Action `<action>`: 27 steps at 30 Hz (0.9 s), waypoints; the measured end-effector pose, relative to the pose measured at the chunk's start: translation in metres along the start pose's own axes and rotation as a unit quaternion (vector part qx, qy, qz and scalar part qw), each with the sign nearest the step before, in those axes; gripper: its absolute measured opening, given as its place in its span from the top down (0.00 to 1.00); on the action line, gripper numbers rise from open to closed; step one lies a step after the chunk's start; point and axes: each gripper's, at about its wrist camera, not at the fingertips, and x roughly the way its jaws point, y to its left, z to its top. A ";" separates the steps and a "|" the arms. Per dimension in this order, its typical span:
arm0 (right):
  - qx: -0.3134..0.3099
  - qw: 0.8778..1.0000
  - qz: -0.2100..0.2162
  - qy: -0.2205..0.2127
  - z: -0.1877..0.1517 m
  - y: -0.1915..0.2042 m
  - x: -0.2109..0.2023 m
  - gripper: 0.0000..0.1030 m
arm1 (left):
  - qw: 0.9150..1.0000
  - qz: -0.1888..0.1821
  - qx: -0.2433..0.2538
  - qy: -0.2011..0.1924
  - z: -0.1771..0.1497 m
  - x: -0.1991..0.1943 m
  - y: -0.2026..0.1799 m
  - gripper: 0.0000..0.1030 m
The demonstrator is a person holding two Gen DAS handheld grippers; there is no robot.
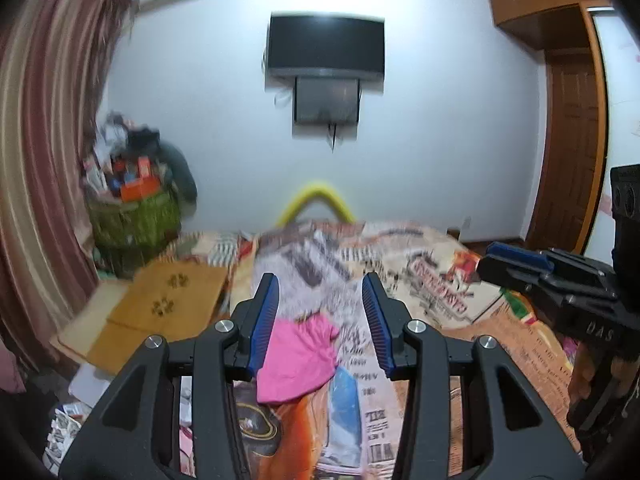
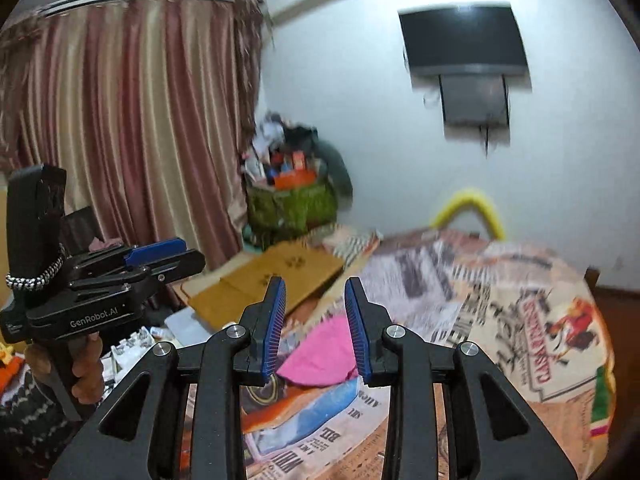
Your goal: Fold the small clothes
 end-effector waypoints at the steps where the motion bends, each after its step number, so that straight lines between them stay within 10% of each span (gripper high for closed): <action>1: -0.004 1.000 -0.002 -0.012 -0.001 0.006 -0.011 0.73 | 1.000 0.001 0.001 -0.011 0.000 -0.010 -0.005 0.58; 19: 0.023 0.996 -0.056 -0.066 -0.027 0.033 -0.070 0.05 | 0.998 0.012 -0.006 -0.062 -0.028 -0.089 -0.034 0.09; 27: 0.021 0.995 -0.068 -0.064 -0.031 0.038 -0.075 0.01 | 0.998 0.014 -0.011 -0.061 -0.035 -0.090 -0.032 0.00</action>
